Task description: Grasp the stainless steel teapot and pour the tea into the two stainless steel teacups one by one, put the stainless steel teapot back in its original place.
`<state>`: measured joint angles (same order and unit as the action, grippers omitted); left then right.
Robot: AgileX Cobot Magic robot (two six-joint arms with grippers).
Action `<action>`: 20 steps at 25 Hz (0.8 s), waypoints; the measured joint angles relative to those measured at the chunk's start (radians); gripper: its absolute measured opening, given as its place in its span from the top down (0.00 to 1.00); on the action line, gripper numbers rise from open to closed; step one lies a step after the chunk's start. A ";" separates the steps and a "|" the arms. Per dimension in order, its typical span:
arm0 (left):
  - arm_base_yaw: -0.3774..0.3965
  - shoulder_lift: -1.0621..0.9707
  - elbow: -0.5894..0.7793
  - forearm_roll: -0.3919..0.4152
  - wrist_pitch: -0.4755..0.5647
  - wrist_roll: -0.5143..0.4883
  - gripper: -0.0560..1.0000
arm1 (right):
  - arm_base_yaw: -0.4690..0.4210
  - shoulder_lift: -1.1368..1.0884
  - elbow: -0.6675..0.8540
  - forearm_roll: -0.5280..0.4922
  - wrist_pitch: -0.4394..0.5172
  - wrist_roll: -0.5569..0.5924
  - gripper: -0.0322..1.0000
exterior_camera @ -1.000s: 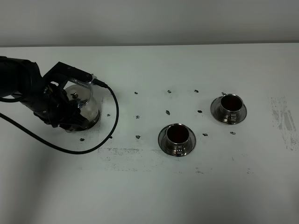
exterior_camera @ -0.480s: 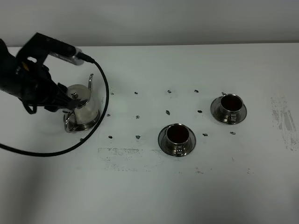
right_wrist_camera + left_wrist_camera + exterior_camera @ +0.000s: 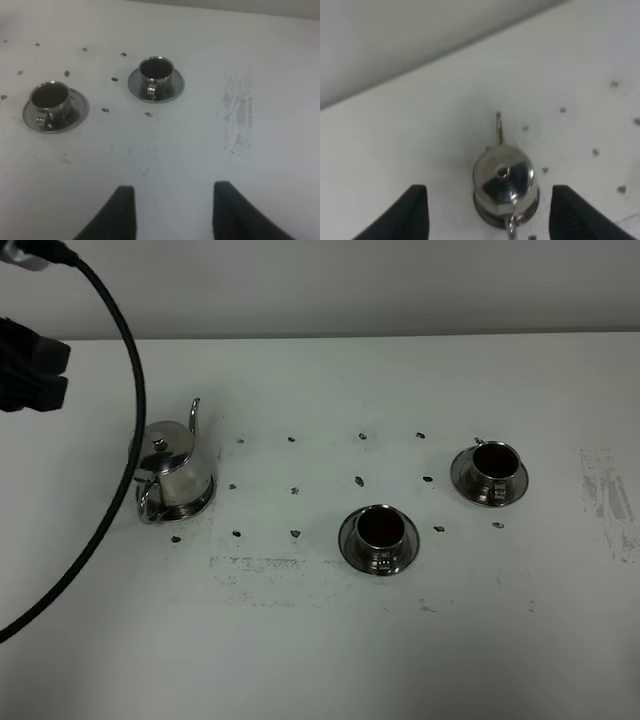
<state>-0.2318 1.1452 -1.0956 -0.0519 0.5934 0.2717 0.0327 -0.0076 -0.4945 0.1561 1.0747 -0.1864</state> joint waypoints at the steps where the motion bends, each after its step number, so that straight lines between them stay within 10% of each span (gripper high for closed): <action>1: 0.007 -0.028 0.000 -0.013 0.005 0.000 0.46 | 0.000 0.000 0.000 0.000 0.000 0.000 0.61; 11: 0.207 -0.312 0.004 -0.017 0.117 0.000 0.46 | 0.000 0.000 0.000 0.000 0.000 0.000 0.61; 20: 0.239 -0.557 0.004 -0.014 0.326 0.000 0.46 | 0.000 0.000 0.000 0.000 0.000 0.000 0.61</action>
<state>0.0070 0.5885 -1.0921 -0.0663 0.9195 0.2717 0.0327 -0.0076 -0.4945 0.1561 1.0747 -0.1864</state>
